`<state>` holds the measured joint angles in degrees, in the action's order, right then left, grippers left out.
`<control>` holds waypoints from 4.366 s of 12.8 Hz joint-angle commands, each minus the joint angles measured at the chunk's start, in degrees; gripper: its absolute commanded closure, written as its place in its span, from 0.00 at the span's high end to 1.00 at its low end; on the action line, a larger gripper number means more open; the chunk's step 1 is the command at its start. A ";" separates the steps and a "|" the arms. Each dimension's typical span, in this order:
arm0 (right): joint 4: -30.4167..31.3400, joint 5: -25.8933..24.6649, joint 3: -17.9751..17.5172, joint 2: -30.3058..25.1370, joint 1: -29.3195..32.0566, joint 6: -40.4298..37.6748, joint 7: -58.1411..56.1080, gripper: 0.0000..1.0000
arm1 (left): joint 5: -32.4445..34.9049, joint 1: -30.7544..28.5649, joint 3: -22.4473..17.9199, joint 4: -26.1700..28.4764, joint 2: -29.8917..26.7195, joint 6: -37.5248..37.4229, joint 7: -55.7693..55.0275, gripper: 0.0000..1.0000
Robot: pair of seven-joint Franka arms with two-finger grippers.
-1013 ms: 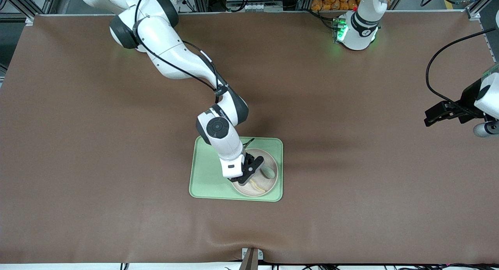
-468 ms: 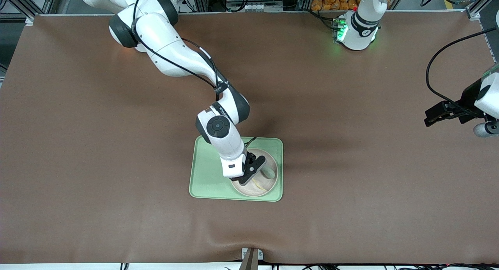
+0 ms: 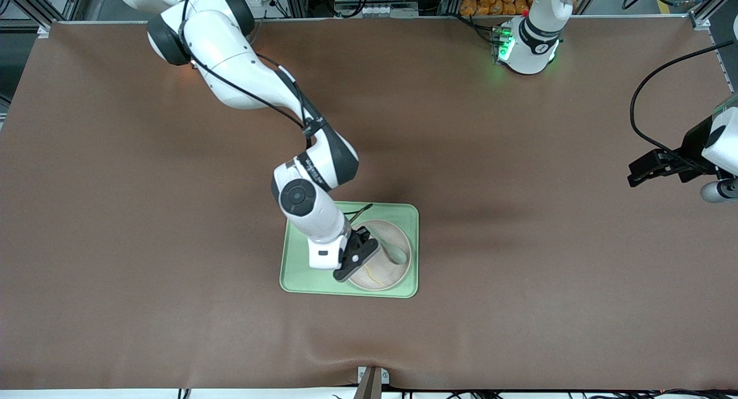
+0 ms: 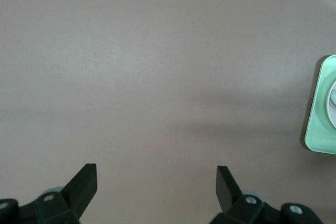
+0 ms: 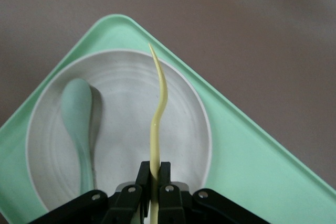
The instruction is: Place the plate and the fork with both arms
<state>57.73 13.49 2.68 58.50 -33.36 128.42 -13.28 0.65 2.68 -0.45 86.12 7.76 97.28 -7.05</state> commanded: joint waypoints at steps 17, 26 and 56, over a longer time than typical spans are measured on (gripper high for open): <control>30.16 18.59 -0.57 -13.76 5.94 8.87 4.23 0.75 | 1.54 -0.05 0.19 -0.69 0.06 0.02 -0.34 1.00; 29.19 17.80 -0.22 -19.99 5.33 3.61 4.32 1.00 | 1.46 -0.13 0.19 -0.61 -0.03 0.02 -0.34 1.00; 41.84 -8.57 1.19 -64.55 34.07 -34.64 4.93 1.00 | -2.59 -0.57 4.31 0.45 -12.33 -17.56 -0.51 1.00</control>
<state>91.97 6.66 4.68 -0.14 0.19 91.93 -9.10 -1.24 2.49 2.99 86.06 -4.11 80.09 -7.11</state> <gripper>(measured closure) 0.000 0.000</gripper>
